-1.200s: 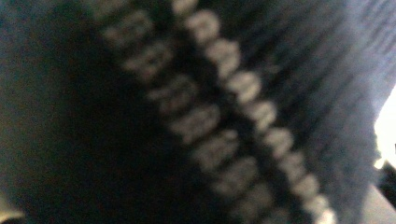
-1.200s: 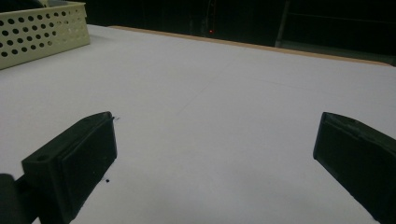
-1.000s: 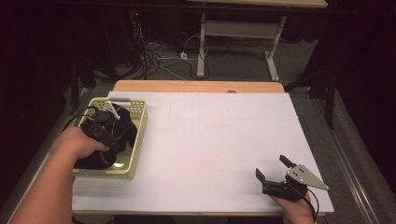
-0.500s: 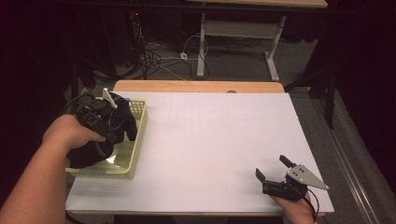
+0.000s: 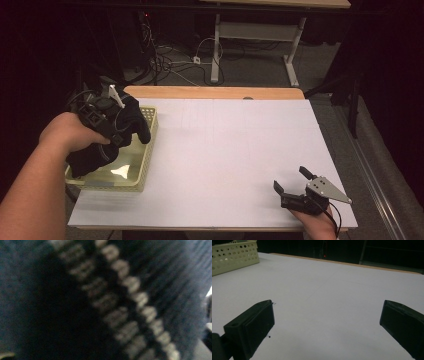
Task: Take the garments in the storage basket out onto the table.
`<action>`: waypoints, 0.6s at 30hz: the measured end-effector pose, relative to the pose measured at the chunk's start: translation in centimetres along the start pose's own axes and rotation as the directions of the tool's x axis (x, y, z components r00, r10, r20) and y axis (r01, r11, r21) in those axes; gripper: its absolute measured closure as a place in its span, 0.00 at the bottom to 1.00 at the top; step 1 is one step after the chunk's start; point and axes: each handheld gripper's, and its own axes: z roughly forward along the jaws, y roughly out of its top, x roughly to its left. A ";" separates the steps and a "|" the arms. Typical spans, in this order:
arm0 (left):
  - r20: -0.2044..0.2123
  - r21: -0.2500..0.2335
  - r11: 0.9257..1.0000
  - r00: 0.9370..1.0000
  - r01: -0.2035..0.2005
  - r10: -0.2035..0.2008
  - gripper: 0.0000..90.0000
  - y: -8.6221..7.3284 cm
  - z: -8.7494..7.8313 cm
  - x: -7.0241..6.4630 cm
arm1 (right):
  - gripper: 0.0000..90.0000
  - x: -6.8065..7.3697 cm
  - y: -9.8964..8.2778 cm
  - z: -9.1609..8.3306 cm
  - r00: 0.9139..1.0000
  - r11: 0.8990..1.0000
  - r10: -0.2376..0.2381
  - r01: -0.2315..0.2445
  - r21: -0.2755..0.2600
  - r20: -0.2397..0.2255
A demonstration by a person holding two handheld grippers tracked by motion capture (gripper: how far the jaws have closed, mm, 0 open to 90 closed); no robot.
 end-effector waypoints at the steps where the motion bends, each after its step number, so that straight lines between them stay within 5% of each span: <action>1: -0.002 -0.002 1.000 1.000 0.001 -0.001 0.62 0.0 -0.2 -0.1 | 0.00 0.0 0.0 0.0 1.000 1.000 0.000 0.000 0.001 0.000; 18: -0.007 -0.028 0.998 0.999 -0.049 0.049 0.63 1.5 -3.8 -3.8 | 0.00 0.1 0.1 0.0 1.000 1.000 -0.004 0.004 -0.005 -0.003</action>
